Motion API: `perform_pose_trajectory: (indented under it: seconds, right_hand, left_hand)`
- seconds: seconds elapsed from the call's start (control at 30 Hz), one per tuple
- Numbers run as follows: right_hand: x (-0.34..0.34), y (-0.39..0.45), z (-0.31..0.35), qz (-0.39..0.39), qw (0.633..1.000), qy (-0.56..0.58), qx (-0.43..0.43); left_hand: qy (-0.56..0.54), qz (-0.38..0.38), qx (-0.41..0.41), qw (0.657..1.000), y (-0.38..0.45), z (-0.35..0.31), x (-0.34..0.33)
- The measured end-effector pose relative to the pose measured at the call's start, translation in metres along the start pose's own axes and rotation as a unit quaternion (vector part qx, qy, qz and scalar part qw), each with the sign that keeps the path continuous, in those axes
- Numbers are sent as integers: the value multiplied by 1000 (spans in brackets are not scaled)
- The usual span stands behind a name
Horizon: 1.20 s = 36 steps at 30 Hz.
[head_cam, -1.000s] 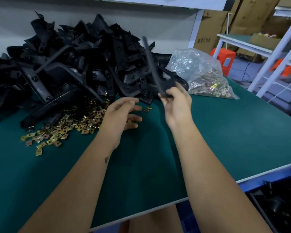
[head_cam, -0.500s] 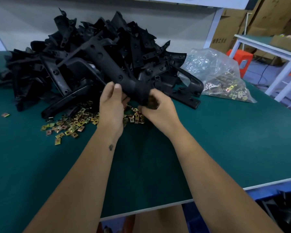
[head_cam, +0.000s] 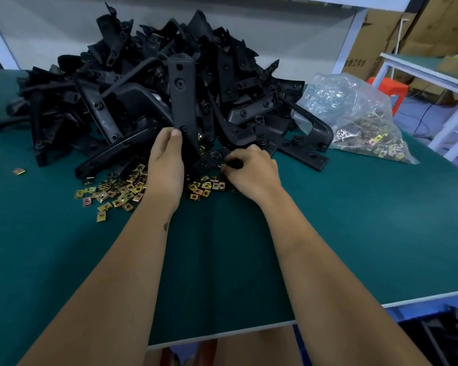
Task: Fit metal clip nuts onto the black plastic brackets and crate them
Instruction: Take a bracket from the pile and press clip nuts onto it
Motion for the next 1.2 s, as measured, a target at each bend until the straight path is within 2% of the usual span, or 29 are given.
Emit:
perform_pose_trajectory:
  seconds: [0.17, 0.37, 0.47, 0.53, 0.63, 0.7, 0.83, 1.03, 1.2]
  right_hand:
    - [-4, 3, 5, -26, 999, 10, -22]
    - [3, -2, 1, -55, 985, 159, -49]
    - [6, 0, 1, -69, 956, 268, -98]
    - [7, 0, 1, -72, 924, 350, -135]
    - [7, -1, 0, -70, 891, 423, -148]
    - [7, -3, 1, -68, 882, 445, -138]
    - [9, -4, 3, -56, 862, 485, -134]
    - [9, -3, 4, -42, 838, 510, -191]
    - [12, -6, 7, -55, 867, 477, -131]
  left_hand:
    - [-22, 13, -23, 999, 0, 0, -2]
    - [-46, 25, 2, 999, -6, -5, -3]
    - [-22, 16, 3, 1000, -8, -5, -3]
    - [8, 13, -40, 999, -11, -4, -2]
    - [79, 26, -151, 985, -16, -6, 0]
    - [139, 44, -195, 970, -18, -7, -2]
    - [224, 63, -210, 950, -19, -5, -6]
    - [205, 34, -181, 961, -20, -5, -8]
    - [211, 37, -158, 964, -20, -5, -6]
Point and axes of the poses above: each hand's wrist, its own y-axis towards the middle knuckle, its own x-axis out of the back of the hand, z = x × y, the point moved 2 cm from there along y, towards the middle knuckle, and after that the axes turned 11 degrees about -z, right-handed, at the moved point
